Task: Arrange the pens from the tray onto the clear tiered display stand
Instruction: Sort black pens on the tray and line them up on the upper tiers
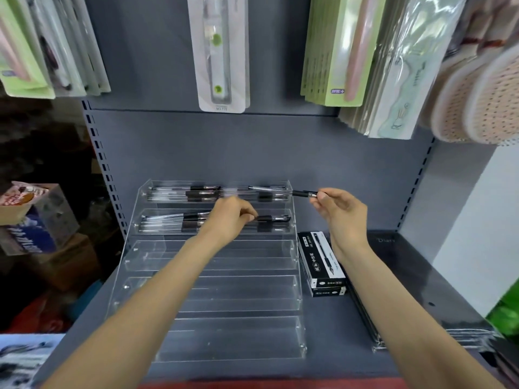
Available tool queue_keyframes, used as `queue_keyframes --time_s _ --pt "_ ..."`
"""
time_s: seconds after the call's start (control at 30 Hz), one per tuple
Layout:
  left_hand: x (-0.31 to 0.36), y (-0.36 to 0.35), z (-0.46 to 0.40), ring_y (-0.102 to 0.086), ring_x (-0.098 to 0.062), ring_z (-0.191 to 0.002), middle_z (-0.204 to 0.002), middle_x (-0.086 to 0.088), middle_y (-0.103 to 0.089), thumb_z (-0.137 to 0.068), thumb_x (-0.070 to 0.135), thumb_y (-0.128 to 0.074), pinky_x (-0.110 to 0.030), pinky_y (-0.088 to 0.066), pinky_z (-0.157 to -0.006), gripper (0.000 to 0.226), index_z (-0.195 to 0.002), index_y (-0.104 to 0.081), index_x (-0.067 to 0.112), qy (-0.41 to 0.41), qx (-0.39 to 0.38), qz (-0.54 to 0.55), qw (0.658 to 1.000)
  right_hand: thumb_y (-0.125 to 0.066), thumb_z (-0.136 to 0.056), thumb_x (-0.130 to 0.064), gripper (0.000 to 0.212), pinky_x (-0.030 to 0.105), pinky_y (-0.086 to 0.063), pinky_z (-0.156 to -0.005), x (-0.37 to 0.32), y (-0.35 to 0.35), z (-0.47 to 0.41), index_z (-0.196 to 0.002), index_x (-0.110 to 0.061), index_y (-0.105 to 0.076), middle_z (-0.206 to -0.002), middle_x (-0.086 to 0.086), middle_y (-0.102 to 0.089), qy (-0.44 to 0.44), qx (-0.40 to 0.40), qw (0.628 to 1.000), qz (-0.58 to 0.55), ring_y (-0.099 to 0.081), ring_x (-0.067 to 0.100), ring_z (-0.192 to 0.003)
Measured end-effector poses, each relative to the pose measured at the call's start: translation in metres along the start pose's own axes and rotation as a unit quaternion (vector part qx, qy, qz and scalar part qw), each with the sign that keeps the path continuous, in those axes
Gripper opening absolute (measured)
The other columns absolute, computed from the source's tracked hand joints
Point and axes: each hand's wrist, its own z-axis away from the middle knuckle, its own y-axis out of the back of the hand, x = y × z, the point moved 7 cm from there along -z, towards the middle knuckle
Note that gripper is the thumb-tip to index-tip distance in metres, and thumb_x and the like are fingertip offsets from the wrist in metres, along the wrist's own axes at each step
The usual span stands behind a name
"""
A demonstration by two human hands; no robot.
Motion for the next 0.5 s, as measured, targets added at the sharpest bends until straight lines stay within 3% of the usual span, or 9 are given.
queue_keyframes --time_s 0.2,0.5 --pt "0.0003 0.0026 -0.0053 -0.053 -0.006 -0.083 -0.094 0.000 -0.068 -0.088 0.008 -0.061 -0.008 -0.034 -0.074 0.016 -0.097 -0.073 0.011 0.006 -0.016 0.010 1.000 -0.058 -0.088 0.002 0.011 0.021 -0.056 -0.082 0.0004 -0.0026 0.0037 -0.085 -0.007 -0.064 -0.077 0.004 -0.067 -0.002 -0.003 1.000 -0.014 -0.069 0.009 -0.072" --pt "0.0018 -0.0057 -0.0112 -0.061 -0.016 -0.102 -0.107 -0.006 -0.069 -0.088 0.006 -0.060 -0.018 -0.041 -0.089 0.018 -0.100 -0.072 0.012 0.018 -0.031 -0.006 0.999 -0.058 -0.089 0.002 0.012 0.018 -0.055 -0.077 0.0002 -0.0052 0.0065 -0.085 -0.008 -0.064 -0.079 0.005 -0.067 -0.005 -0.009 1.000 -0.018 -0.068 0.009 -0.071"
